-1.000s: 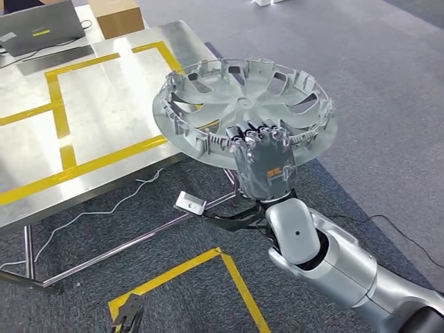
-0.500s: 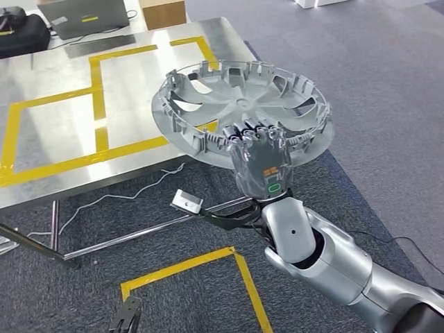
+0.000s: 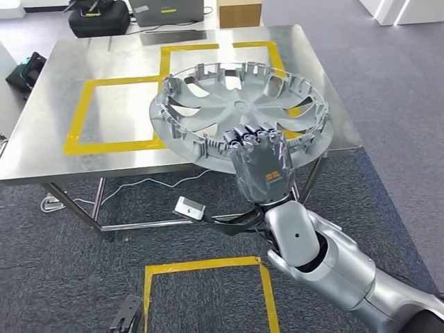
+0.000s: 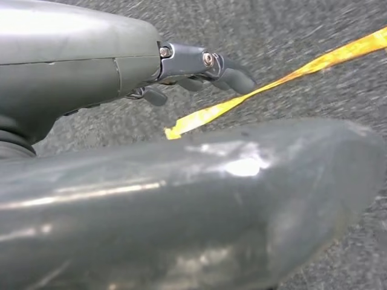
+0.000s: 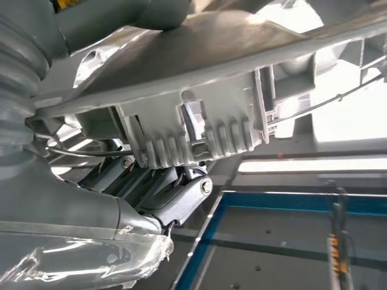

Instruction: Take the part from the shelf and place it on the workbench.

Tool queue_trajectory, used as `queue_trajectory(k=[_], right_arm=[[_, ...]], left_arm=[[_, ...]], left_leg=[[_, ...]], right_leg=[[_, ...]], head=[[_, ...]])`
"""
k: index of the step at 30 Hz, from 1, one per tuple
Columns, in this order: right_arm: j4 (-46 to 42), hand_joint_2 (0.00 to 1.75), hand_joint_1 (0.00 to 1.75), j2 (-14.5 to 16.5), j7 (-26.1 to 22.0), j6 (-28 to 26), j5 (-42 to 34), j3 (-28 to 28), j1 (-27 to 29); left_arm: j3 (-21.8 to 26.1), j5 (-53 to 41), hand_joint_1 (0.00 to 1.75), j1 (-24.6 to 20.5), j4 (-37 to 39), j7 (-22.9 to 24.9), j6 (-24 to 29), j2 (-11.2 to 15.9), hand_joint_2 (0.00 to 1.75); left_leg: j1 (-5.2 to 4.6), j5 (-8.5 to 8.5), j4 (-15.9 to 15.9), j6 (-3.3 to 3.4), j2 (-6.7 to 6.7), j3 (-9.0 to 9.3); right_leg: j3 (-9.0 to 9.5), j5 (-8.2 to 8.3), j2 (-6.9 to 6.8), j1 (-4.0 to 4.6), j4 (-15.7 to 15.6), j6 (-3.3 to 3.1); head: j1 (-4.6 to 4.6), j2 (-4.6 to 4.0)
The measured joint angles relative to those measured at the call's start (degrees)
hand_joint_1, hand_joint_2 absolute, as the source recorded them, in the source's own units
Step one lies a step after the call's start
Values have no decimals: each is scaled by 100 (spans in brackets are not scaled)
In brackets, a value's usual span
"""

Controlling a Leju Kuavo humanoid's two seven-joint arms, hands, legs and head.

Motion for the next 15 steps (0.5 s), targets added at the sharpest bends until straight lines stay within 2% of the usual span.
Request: queue_trajectory(k=[2,4,6,11,15], right_arm=[[3,175,175,38,-180,-36,1,-77,81],[10,175,175,49,-277,-32,-1,-147,162],[22,175,175,55,-323,-25,-2,-200,223],[51,175,175,61,-349,-21,-1,-288,266],[65,175,175,61,-357,-2,-1,-308,285]], left_arm=[[0,7,0,29,0,0,-4,10,0],[1,18,0,37,0,0,-2,16,0],[2,29,0,30,0,0,2,19,0],[4,41,0,26,0,-1,4,24,0],[7,53,0,26,0,-8,4,27,0]], left_leg=[[6,30,-13,1,-17,-25],[9,46,-39,35,-4,-18],[12,59,-68,31,6,-8],[21,89,-117,-49,30,-5],[23,98,-126,-115,33,-8]], right_leg=[[2,14,15,6,-31,-19],[-9,28,30,13,-35,-26],[-19,35,41,22,-34,-50],[-44,52,59,33,-32,-99],[-47,58,60,33,-31,-113]], head=[[-7,0],[-7,0],[-5,0],[-4,0],[-2,0]])
